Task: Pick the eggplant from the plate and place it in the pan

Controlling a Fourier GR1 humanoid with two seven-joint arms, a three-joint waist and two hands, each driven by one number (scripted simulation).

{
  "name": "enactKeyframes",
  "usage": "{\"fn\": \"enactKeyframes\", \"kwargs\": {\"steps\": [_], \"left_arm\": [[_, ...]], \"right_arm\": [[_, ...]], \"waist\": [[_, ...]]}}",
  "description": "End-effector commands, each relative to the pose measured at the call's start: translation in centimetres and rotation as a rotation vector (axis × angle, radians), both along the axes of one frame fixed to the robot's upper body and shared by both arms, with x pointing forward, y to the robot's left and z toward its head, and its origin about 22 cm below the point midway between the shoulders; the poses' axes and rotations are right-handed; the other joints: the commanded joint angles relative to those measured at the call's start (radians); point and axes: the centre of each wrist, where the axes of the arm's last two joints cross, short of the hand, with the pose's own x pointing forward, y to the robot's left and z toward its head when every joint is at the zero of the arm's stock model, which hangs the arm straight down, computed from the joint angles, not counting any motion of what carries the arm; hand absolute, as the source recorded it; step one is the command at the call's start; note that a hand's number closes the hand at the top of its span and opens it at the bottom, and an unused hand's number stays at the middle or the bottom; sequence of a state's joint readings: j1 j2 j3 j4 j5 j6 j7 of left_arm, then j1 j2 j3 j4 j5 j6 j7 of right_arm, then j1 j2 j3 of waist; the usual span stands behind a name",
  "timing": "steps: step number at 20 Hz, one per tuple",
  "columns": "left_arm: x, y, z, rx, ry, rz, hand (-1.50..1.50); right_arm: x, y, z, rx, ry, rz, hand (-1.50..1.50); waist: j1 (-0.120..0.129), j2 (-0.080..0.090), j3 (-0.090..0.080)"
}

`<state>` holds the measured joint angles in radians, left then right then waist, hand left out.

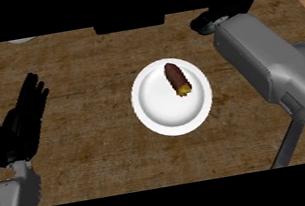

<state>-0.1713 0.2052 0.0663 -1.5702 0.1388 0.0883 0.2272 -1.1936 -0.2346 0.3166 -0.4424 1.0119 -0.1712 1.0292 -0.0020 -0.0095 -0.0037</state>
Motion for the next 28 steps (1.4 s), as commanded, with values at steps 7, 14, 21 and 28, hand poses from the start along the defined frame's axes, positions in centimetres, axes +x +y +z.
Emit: {"fn": "enactKeyframes", "kwargs": {"steps": [7,14,21,28], "left_arm": [[0.2,0.5,0.4,-0.003,0.005,0.035,0.0],[-1.7,-0.5,-0.9,-0.014,0.012,0.031,0.0],[-1.0,0.5,-0.9,-0.004,0.012,0.04,0.0],[0.8,1.1,1.6,-0.002,-0.026,0.033,0.0]], "right_arm": [[0.1,0.3,4.3,-0.037,-0.181,-0.223,1.5],[-0.7,-9.0,5.2,-0.021,-0.264,-0.297,1.5],[-4.3,-16.1,3.0,-0.011,-0.344,-0.347,1.5],[-10.4,-23.6,-2.1,0.026,-0.36,-0.299,1.5]], "waist": [[-0.015,0.001,0.003],[-0.027,-0.005,0.004],[-0.04,-0.002,0.004],[-0.018,0.007,0.004]]}}
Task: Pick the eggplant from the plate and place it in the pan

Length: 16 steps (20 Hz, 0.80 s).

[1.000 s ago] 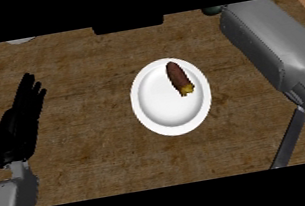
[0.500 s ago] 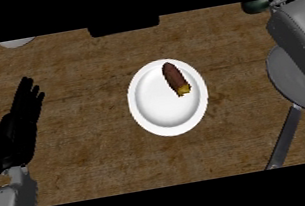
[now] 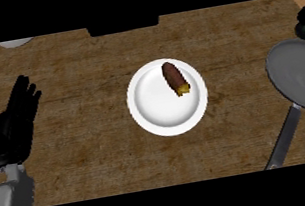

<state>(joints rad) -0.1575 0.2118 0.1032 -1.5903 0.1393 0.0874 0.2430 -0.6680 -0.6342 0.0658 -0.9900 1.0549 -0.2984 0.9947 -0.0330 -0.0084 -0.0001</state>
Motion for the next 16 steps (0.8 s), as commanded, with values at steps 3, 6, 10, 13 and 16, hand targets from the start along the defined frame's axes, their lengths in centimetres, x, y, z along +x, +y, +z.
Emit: {"fn": "enactKeyframes", "kwargs": {"steps": [3,6,10,13,16], "left_arm": [[0.8,-1.5,0.3,-0.004,0.008,-0.033,0.0],[0.7,0.7,0.0,-0.006,-0.028,-0.042,0.0],[0.6,-2.9,1.4,0.004,-0.009,-0.077,0.0],[0.3,-0.9,0.1,-0.015,-0.021,-0.043,0.0],[-0.5,0.7,0.2,0.003,-0.023,-0.033,0.0]], "right_arm": [[-4.3,-5.8,-5.1,0.065,-0.072,-0.011,1.5],[-3.2,-4.9,-7.6,0.1,-0.023,0.014,1.5],[-4.7,-7.8,-10.8,0.102,0.05,-0.046,1.5],[-4.4,-7.6,-11.1,0.283,-0.028,-0.168,1.5],[-6.0,-9.5,-12.5,0.369,-0.016,-0.182,-1.5]], "waist": [[0.026,0.01,0.001],[0.042,0.013,0.001],[0.048,0.014,0.002],[0.049,0.014,0.001],[0.047,0.013,0.001]]}}
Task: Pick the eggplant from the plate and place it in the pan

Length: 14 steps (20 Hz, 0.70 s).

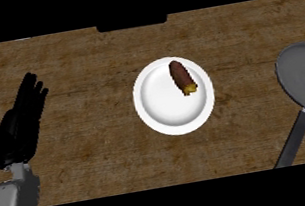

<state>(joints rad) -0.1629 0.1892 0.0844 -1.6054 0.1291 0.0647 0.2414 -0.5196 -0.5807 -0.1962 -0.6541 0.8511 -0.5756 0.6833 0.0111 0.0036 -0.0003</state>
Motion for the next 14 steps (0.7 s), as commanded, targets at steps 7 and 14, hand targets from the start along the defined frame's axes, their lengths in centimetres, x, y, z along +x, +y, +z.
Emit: {"fn": "enactKeyframes", "kwargs": {"steps": [7,14], "left_arm": [[1.2,-1.9,0.0,-0.014,0.002,-0.008,0.0],[-0.1,1.4,-1.2,0.004,0.025,0.037,0.0]], "right_arm": [[-2.3,-1.6,-3.1,0.11,-0.185,0.043,-1.5],[-4.0,-0.3,-1.8,0.143,-0.564,0.017,-1.5]], "waist": [[-0.009,-0.001,0.002],[-0.041,-0.012,-0.001]]}}
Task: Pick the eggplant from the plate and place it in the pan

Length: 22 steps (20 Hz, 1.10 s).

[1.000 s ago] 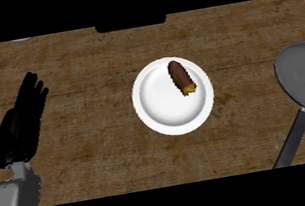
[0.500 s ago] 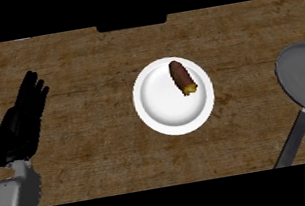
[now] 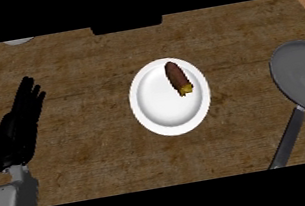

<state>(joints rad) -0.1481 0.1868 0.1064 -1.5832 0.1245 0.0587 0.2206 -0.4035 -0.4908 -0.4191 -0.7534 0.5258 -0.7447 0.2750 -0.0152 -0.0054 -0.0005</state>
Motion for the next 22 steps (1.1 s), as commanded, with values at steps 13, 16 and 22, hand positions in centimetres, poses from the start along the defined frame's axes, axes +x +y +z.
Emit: {"fn": "enactKeyframes", "kwargs": {"steps": [13,16,22], "left_arm": [[-0.5,1.1,0.6,0.006,0.014,0.023,0.0],[0.5,-1.3,1.0,-0.008,0.007,0.008,0.0],[-0.2,0.0,-1.3,0.01,0.004,-0.009,0.0]], "right_arm": [[-18.2,1.6,1.9,0.136,-0.451,0.163,-1.5],[-21.9,3.1,2.3,0.115,-0.474,0.136,-1.5],[-26.8,4.9,0.0,0.102,-0.436,0.117,-1.5]], "waist": [[-0.035,-0.006,-0.001],[-0.015,0.001,0.0],[0.002,0.005,0.0]]}}
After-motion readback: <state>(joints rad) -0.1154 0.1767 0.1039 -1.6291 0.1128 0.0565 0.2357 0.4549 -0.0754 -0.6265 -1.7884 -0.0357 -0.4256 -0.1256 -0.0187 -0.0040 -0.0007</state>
